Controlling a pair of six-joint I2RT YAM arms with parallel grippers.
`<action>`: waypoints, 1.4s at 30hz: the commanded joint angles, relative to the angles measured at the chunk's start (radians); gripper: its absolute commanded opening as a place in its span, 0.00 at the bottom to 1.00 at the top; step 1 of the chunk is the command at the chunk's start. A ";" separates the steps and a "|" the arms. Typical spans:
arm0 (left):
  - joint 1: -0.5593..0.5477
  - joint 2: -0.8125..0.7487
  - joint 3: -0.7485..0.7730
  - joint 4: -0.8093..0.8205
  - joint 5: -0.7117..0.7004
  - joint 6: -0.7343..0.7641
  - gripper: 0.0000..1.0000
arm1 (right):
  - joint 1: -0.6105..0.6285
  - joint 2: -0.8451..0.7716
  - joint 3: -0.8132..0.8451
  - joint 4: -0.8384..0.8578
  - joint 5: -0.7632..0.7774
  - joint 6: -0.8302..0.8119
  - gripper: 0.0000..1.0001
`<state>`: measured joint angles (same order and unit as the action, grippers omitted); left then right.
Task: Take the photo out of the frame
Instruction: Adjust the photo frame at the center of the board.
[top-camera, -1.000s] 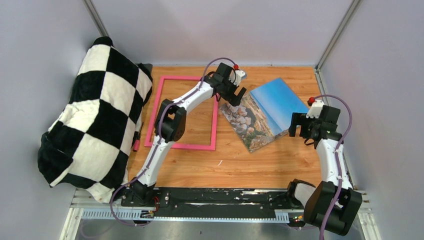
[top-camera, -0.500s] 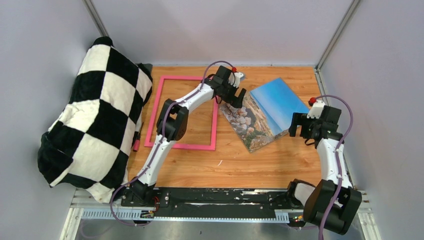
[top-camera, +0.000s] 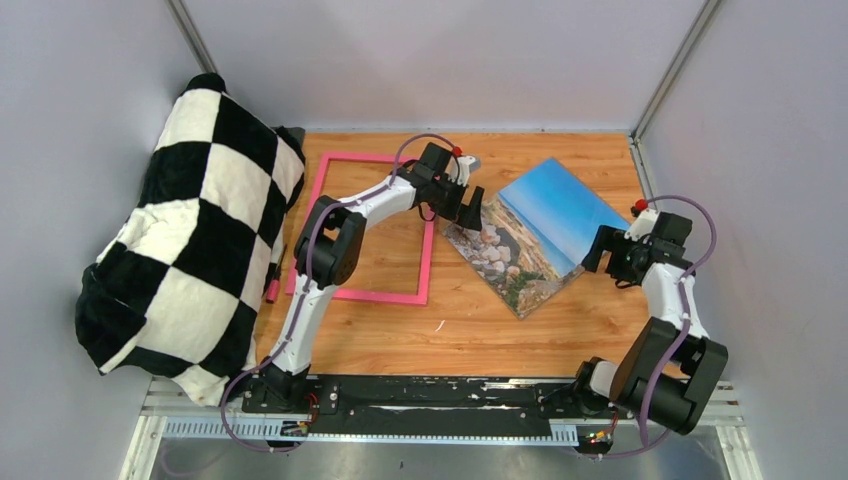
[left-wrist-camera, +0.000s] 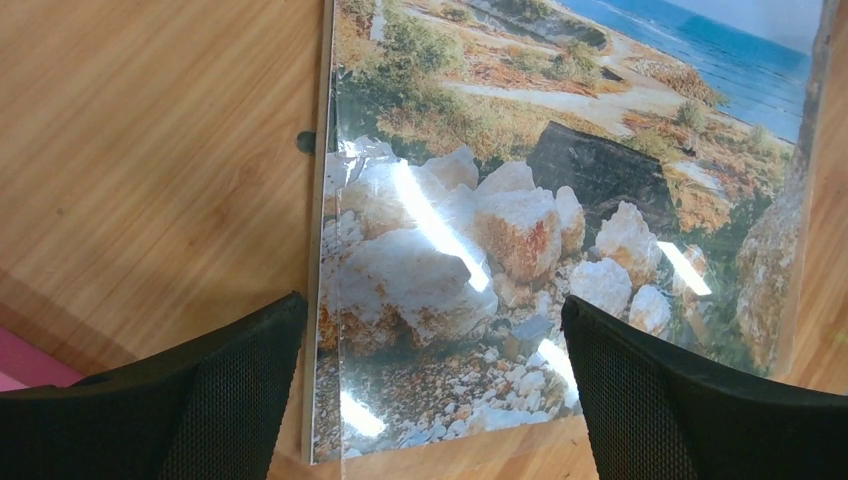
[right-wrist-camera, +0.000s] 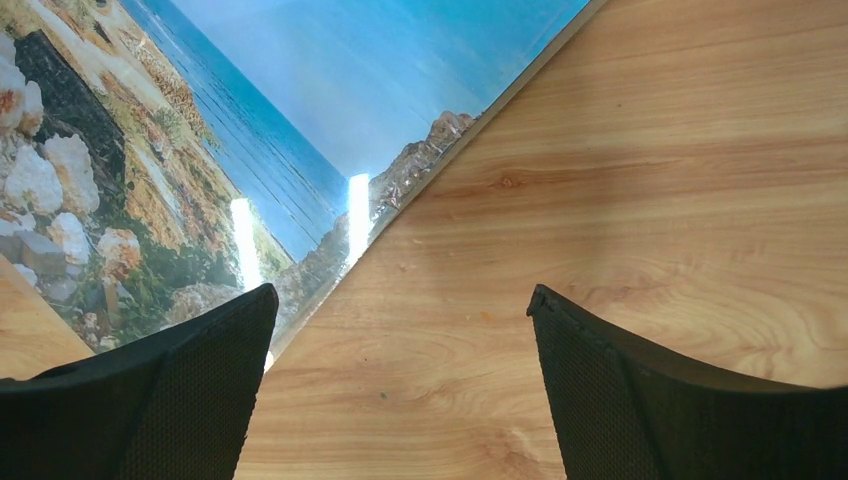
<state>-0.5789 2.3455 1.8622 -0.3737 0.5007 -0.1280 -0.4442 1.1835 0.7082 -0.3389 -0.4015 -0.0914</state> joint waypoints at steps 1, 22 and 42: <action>-0.008 0.031 -0.075 -0.087 0.026 -0.049 1.00 | -0.017 0.062 0.052 -0.009 -0.037 0.043 0.96; -0.037 -0.004 -0.143 -0.091 0.091 -0.045 1.00 | -0.022 0.456 0.258 -0.028 0.004 0.072 0.98; -0.070 -0.085 -0.283 -0.167 0.184 0.029 1.00 | 0.085 0.734 0.563 0.036 -0.093 0.126 0.98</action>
<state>-0.6235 2.2299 1.6566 -0.3767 0.6704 -0.1173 -0.3916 1.8641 1.2186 -0.3031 -0.4438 0.0086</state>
